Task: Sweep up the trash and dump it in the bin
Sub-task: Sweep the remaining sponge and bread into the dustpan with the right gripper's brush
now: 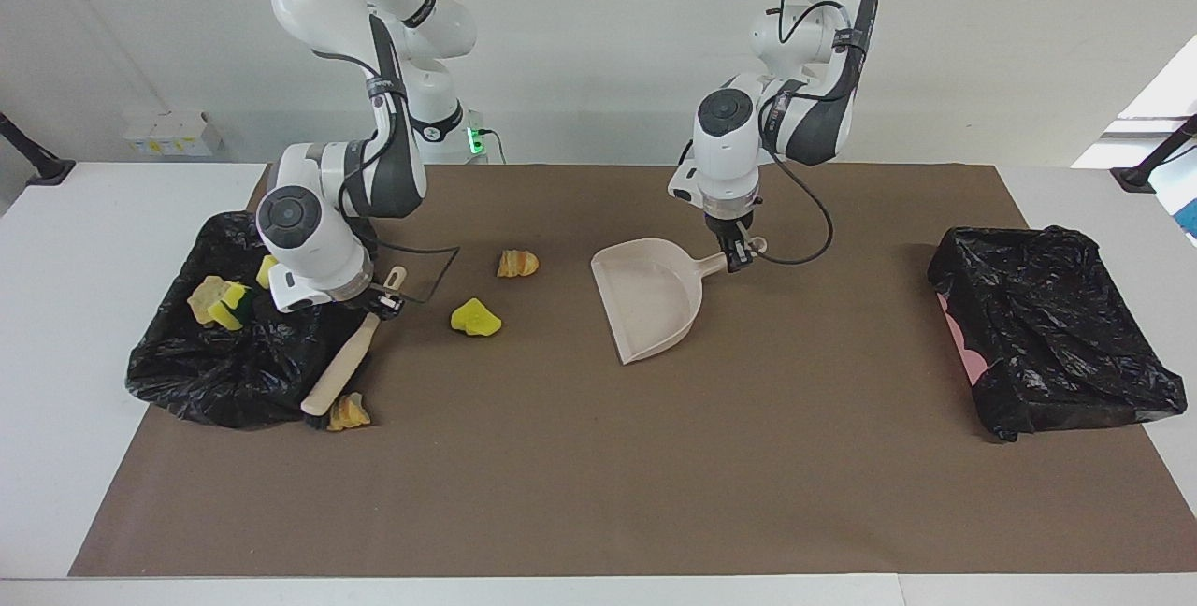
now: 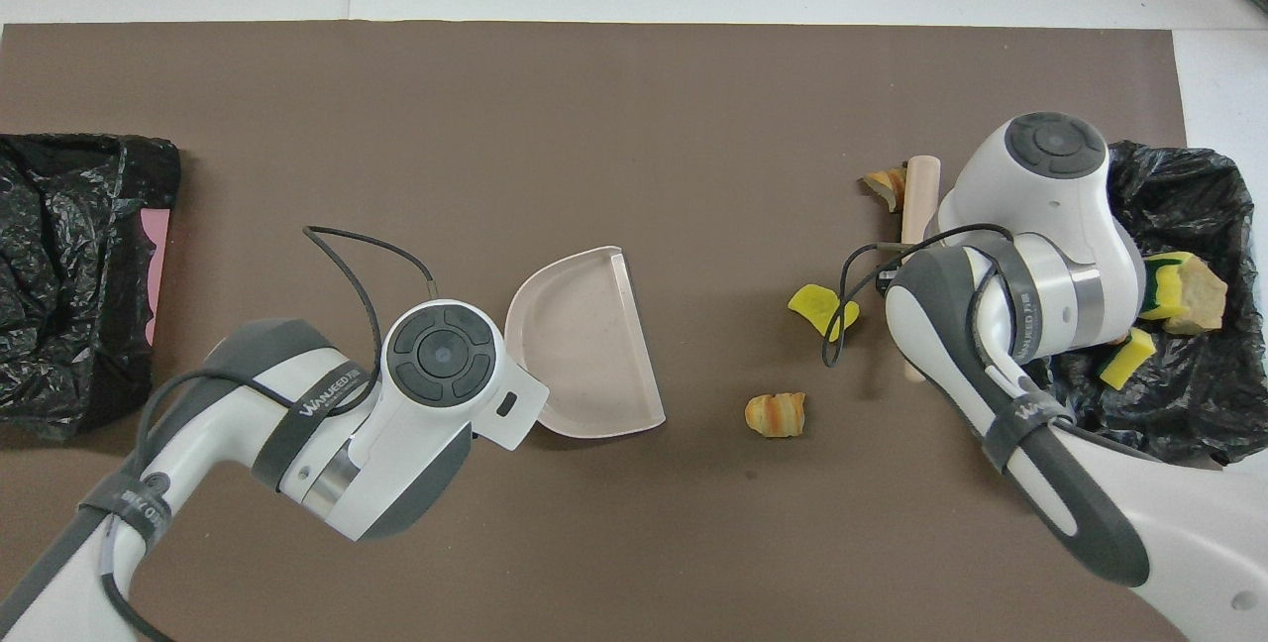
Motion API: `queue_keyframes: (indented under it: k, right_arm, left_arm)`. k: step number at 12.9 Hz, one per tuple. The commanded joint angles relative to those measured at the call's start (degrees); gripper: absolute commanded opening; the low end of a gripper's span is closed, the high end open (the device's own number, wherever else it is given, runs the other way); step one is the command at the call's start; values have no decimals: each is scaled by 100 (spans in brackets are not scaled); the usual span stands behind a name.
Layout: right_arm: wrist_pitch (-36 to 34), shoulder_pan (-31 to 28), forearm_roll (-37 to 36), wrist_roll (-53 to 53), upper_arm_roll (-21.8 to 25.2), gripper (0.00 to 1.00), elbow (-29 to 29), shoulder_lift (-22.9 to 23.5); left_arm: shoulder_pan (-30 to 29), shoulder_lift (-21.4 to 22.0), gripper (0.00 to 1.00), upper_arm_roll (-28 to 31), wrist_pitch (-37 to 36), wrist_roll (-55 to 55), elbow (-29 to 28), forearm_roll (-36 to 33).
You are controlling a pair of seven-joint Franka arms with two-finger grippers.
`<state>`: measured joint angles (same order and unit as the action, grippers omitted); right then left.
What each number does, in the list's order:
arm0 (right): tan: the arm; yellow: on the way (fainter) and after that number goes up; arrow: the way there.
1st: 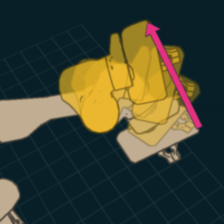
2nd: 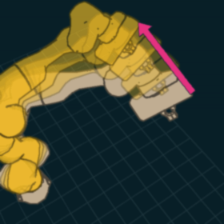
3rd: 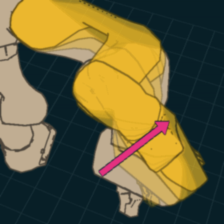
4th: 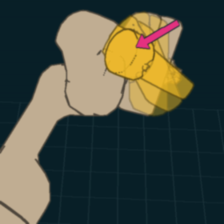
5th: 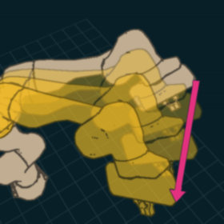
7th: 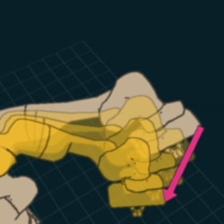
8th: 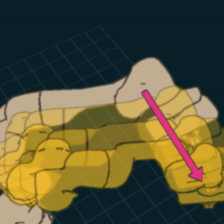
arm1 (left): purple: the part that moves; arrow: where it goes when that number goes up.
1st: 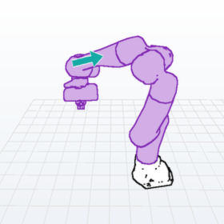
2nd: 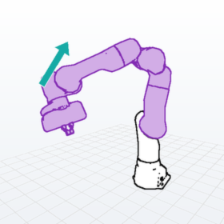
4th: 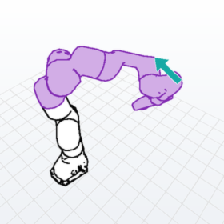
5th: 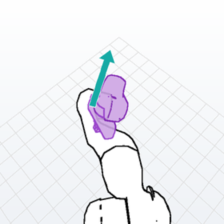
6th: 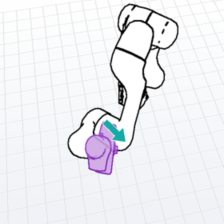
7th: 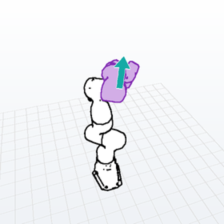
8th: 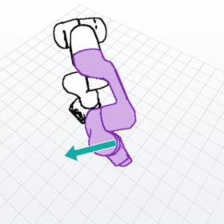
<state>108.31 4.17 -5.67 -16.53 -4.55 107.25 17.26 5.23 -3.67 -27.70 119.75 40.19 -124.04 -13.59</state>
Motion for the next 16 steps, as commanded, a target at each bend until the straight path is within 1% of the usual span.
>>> queue_keyframes:
  k: [1,3,4,5,6,7,8,10,14,16]
  right_arm:
    - [-529,145,13,982,-55,0,-20,-118]
    - [-811,145,57,1921,-99,0,-20,-144]
    - [-847,145,231,2465,-99,0,-3,-197]
    - [-856,154,364,2767,-108,0,32,-232]
    - [-838,163,382,2831,-143,0,102,-284]
    - [-803,163,435,2770,-282,0,199,-311]
    - [-594,180,496,2717,-458,0,269,-355]
    - [-434,382,532,2700,-503,0,314,-320]
    - [-416,1128,1207,2156,-530,0,375,-399]
    - [-408,1471,1637,2145,-530,0,664,-635]
  left_arm:
    - [-13,148,0,36,118,24,-182,67]
    - [-13,174,0,45,101,33,-234,67]
    - [-13,191,0,45,83,33,-270,67]
    - [-13,192,0,45,75,33,-279,67]
    - [-13,200,0,45,74,33,-287,67]
    - [-13,200,0,45,74,33,-288,67]
    - [-13,200,0,45,74,33,-288,67]
    - [-13,200,0,45,74,33,-288,67]
    - [-22,200,0,45,66,33,-288,67]
    - [-22,200,0,45,48,33,-296,67]
